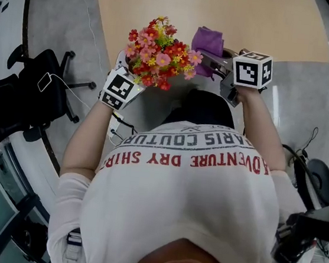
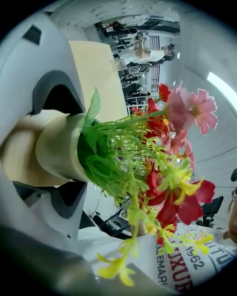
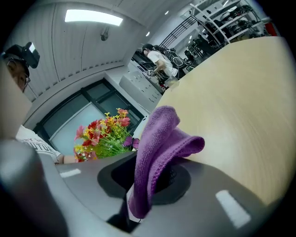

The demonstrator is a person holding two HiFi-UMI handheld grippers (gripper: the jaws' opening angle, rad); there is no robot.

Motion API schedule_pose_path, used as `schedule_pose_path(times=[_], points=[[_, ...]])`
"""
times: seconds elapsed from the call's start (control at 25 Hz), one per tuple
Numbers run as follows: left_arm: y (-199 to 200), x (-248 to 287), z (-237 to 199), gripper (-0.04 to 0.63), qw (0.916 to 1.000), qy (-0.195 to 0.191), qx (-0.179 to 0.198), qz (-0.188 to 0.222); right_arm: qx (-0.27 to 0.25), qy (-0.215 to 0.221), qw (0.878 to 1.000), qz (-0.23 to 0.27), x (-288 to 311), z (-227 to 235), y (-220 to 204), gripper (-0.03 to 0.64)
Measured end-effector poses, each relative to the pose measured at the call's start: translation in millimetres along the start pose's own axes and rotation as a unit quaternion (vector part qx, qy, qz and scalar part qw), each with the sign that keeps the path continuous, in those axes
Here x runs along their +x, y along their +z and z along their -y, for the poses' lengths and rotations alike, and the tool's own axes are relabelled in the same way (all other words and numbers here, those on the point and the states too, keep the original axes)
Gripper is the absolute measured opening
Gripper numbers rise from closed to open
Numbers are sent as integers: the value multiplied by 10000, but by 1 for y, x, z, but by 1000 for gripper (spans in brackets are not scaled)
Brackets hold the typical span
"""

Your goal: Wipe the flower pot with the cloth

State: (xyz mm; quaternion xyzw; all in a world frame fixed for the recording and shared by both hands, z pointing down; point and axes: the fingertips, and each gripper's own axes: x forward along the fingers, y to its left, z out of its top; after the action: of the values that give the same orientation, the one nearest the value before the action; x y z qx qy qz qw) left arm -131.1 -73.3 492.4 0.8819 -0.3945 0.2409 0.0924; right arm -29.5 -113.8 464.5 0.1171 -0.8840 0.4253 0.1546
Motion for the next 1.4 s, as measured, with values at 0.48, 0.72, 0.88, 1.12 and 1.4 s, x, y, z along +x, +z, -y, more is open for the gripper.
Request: schedule_pose_path(times=[0.48, 0.72, 0.88, 1.12, 1.4], points=[[0, -8, 0, 462, 9988, -425, 231, 28, 29, 422, 9982, -424, 34, -23, -2, 52], [2, -9, 2, 462, 9985, -480, 269, 72, 174, 253, 9982, -512, 40, -13, -6, 52], [2, -8, 1, 462, 9983, -506, 281, 78, 12, -178, 9971, -745, 47, 2, -11, 52], [0, -8, -1, 462, 9982, -508, 288, 103, -453, -834, 9893, -1105, 56, 17, -19, 52], [1, -8, 0, 462, 9990, -349, 283, 71, -286, -970, 9907, -910, 53, 21, -18, 52]])
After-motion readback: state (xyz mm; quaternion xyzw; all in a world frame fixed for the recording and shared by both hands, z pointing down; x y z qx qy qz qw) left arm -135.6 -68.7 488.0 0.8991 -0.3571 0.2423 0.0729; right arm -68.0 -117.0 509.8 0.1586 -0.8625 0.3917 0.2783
